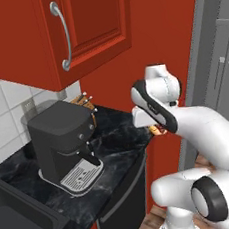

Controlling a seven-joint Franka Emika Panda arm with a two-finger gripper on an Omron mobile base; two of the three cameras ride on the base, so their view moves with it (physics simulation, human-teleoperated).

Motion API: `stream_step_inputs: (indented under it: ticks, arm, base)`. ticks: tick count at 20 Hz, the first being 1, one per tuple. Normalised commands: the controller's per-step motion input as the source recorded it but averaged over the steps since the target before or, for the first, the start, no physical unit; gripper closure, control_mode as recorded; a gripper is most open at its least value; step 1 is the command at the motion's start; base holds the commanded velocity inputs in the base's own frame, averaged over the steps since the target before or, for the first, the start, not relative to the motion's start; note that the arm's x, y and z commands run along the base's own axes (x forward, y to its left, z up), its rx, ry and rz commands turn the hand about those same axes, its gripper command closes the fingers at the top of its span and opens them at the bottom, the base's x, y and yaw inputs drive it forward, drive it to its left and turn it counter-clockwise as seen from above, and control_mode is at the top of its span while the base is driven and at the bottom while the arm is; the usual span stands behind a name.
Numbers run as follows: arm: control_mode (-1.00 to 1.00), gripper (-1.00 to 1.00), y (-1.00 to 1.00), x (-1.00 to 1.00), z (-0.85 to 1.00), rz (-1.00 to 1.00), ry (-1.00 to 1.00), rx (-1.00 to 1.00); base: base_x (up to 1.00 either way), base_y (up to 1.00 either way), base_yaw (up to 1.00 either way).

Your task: Store the hot dog in the freezer for long-term storage. Close the freezer door after placing the cooked food.

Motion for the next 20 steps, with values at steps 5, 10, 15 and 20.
stream_step_inputs:
  ticks: [5,10,15,20]
  arm:
    - [-1.0,1.0,-0.33,-1.0,0.99,0.0,0.0,0.0]
    - [-1.0,1.0,-0.27,-1.0,0.56,0.0,-0.01,0.0]
    - [-1.0,1.0,-0.03,-0.91,0.45,0.0,-0.05,-0.01]
    - [-1.0,1.0,0.0,-0.56,0.06,0.0,-0.02,-0.08]
  base:
    - [0.0,0.0,0.0]
    - [0.0,0.0,0.0]
    - [0.0,0.0,0.0]
    - [0.0,0.0,0.0]
